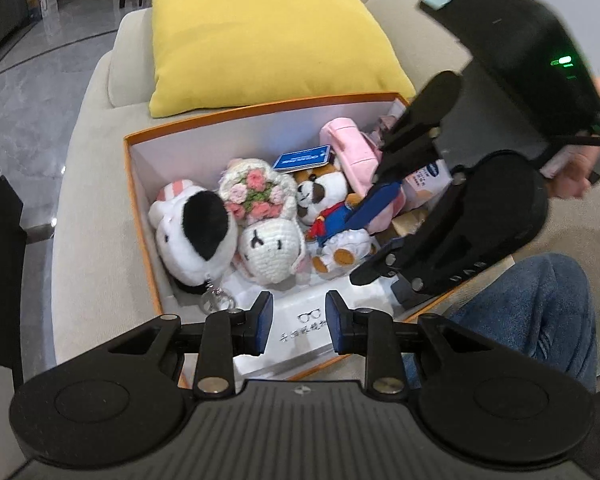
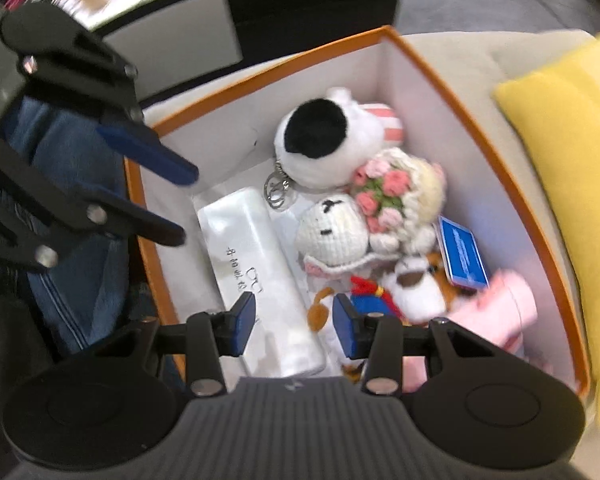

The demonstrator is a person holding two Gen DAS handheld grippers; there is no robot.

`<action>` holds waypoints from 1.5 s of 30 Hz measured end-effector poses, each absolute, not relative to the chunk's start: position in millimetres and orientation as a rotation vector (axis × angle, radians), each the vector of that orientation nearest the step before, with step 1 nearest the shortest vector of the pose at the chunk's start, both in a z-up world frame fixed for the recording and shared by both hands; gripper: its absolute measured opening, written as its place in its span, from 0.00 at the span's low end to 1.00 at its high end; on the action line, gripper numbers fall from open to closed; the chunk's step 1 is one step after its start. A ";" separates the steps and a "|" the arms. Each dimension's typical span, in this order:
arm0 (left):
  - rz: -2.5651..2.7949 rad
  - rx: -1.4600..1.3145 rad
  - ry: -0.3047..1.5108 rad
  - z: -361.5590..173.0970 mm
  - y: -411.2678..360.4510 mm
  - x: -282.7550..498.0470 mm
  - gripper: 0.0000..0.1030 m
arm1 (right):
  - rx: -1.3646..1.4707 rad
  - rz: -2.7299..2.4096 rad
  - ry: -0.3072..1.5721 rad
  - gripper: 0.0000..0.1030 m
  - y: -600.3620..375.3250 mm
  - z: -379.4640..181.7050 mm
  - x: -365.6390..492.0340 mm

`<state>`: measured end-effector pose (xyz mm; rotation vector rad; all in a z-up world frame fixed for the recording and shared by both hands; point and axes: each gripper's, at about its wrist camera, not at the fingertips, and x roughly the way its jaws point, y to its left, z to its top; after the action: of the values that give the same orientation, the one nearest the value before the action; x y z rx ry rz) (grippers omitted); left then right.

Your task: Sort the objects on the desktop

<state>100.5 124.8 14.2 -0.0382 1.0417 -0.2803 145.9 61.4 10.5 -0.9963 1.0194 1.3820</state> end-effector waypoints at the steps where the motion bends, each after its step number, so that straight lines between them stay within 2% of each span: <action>1: -0.283 -0.034 1.041 13.6 121.4 100.6 0.32 | -0.973 1.363 1.022 0.44 55.5 13.0 144.0; 6: -0.261 -0.014 1.018 12.3 106.4 100.3 0.34 | -0.854 1.245 1.009 0.45 39.6 27.1 123.3; 9: -0.232 -0.002 0.989 14.9 98.4 97.6 0.35 | -0.736 1.144 1.024 0.45 13.6 24.2 142.5; 12: -0.204 -0.028 0.951 16.0 94.8 94.8 0.47 | -0.626 1.047 1.011 0.46 -8.7 30.3 136.2; 16: -0.144 -0.040 0.915 11.9 88.1 92.5 0.48 | -0.480 0.945 0.990 0.47 -33.9 34.9 129.5; 21: -0.042 -0.049 0.879 2.6 82.2 89.7 0.48 | -0.333 0.850 0.935 0.52 -49.3 31.9 120.0; 23: -0.009 -0.059 0.863 -0.8 82.3 88.2 0.56 | -0.277 0.820 0.900 0.58 -53.7 30.9 115.6; 25: 0.021 -0.055 0.833 -3.6 83.7 85.6 0.59 | -0.222 0.794 0.873 0.60 -58.4 28.3 110.6; 33: 0.092 -0.041 0.746 -14.0 85.2 76.6 0.69 | -0.185 0.714 0.733 0.64 -60.3 11.1 91.2; 45: 0.110 -0.042 0.753 -44.0 85.8 78.1 0.71 | -0.188 0.706 0.712 0.66 -50.9 -12.6 94.1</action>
<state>78.1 85.8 -44.0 -0.0420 0.7533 0.1099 94.1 -50.9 -12.6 -0.1879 0.7122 0.7055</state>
